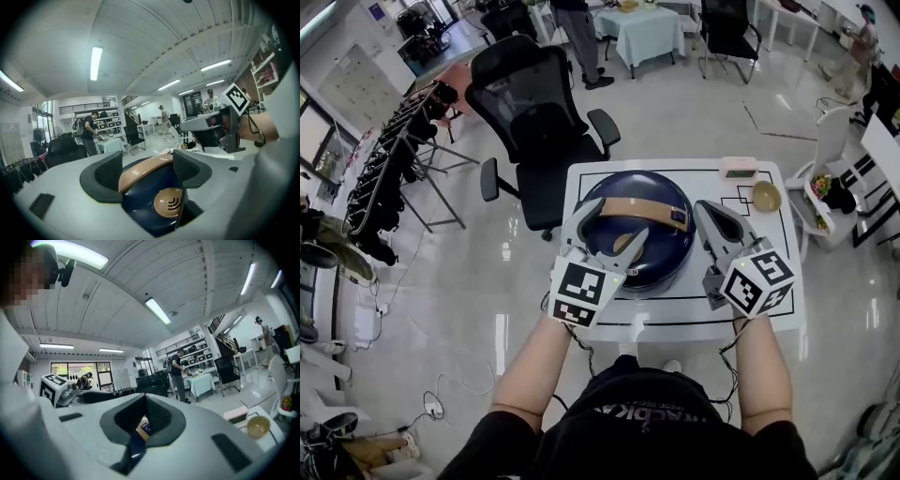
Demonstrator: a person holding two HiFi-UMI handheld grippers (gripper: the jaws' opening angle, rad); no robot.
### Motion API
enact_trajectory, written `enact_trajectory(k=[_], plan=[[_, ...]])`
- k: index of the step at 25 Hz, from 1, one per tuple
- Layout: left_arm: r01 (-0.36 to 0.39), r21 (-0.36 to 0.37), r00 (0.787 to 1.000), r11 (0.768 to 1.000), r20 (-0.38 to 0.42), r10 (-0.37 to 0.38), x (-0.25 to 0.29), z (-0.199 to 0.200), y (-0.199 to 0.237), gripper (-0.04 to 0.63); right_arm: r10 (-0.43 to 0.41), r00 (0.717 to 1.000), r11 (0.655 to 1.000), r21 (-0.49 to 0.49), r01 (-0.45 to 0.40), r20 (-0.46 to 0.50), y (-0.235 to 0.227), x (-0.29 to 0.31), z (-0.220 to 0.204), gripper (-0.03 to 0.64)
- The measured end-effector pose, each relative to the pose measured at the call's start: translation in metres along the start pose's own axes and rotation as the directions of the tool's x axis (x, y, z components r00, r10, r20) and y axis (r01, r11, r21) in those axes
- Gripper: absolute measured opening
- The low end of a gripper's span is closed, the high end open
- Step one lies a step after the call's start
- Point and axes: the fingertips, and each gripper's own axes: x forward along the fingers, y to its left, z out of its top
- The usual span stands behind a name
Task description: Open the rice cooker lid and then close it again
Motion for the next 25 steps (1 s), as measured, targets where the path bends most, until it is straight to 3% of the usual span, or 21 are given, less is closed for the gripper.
enact_trajectory(k=[5, 13, 25], plan=[[0.050, 0.085, 0.998, 0.995, -0.053, -0.045, 0.011, -0.013, 0.002, 0.327, -0.023, 0.998, 1.000, 0.014, 0.024, -0.051, -0.002, 0.016, -0.014, 0.002], [0.122, 0.227, 0.989, 0.966, -0.111, -0.098, 0.029, -0.023, -0.005, 0.327, -0.072, 0.991, 0.997, 0.020, 0.075, -0.114, -0.009, 0.027, -0.035, 0.002], [0.208, 0.442, 0.973, 0.873, -0.187, -0.137, 0.055, -0.028, -0.021, 0.325, -0.089, 0.985, 0.994, 0.043, 0.096, -0.144, -0.015, 0.032, -0.051, 0.002]])
